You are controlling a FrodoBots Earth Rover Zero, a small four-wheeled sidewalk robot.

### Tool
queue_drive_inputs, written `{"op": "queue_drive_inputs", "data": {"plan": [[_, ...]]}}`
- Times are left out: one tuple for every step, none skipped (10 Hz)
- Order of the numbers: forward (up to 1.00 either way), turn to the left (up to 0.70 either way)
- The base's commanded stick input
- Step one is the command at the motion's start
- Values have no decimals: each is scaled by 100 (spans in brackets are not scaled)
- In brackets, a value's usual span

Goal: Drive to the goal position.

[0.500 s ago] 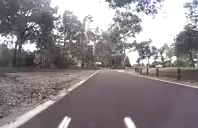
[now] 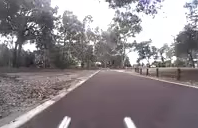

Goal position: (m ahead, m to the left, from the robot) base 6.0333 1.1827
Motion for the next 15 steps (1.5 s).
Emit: {"op": "queue_drive_inputs", "data": {"plan": [[45,0],[45,0],[45,0],[45,0],[45,0],[45,0],[45,0],[45,0],[45,0],[45,0],[45,0],[45,0],[45,0],[45,0],[45,0]]}}
